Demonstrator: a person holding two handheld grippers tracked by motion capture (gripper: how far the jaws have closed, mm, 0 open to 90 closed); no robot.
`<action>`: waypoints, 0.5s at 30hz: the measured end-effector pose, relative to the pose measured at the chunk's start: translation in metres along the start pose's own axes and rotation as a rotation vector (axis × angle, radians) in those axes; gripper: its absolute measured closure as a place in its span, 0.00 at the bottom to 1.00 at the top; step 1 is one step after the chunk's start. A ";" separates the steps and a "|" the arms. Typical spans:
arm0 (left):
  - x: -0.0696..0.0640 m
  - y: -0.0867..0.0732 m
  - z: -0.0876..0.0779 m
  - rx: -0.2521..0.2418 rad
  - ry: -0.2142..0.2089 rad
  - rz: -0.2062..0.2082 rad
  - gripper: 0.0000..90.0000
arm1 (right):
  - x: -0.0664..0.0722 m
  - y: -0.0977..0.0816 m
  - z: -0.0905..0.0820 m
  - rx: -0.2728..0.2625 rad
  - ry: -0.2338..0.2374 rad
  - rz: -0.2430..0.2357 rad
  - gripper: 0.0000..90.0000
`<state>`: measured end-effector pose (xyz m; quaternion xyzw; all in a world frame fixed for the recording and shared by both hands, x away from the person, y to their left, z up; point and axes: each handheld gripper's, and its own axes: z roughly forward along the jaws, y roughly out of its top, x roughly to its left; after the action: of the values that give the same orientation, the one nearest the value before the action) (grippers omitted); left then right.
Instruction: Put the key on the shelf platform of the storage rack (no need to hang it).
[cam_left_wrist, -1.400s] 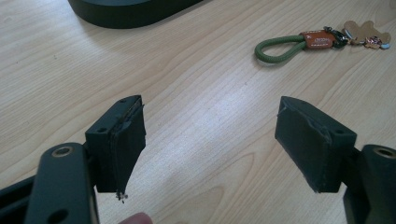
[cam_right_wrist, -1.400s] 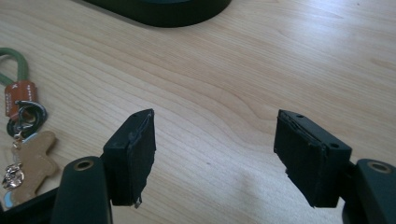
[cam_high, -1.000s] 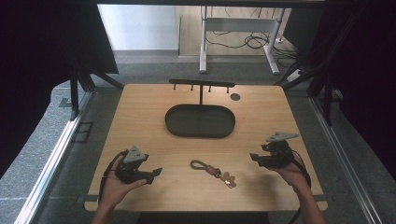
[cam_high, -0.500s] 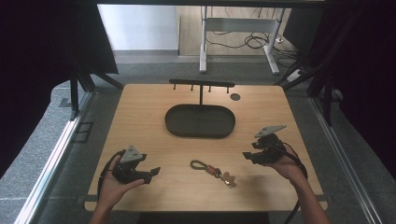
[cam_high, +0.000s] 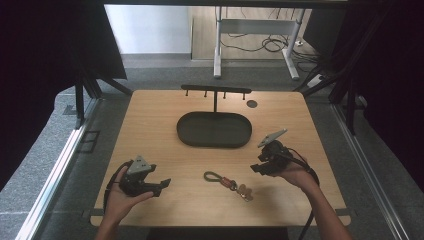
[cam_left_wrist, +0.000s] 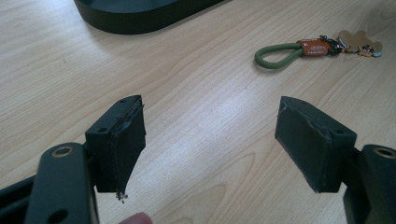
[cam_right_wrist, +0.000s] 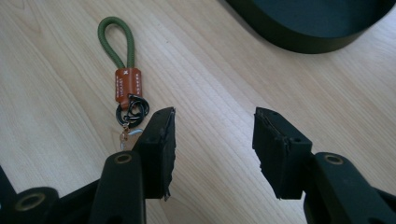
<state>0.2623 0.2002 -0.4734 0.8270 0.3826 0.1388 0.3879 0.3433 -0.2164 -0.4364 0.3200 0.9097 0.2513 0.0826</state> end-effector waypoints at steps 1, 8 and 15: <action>0.000 0.000 0.000 -0.001 -0.001 0.001 0.28 | 0.002 0.003 0.004 0.015 0.009 -0.012 0.56; -0.001 0.000 -0.001 -0.003 -0.004 0.001 0.27 | 0.009 0.009 0.015 0.049 0.029 -0.029 0.58; -0.001 0.001 0.000 0.001 -0.005 0.008 0.28 | 0.018 0.015 0.025 0.074 0.049 -0.047 0.60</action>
<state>0.2618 0.1992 -0.4726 0.8291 0.3783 0.1381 0.3878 0.3455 -0.1851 -0.4498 0.2950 0.9275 0.2232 0.0542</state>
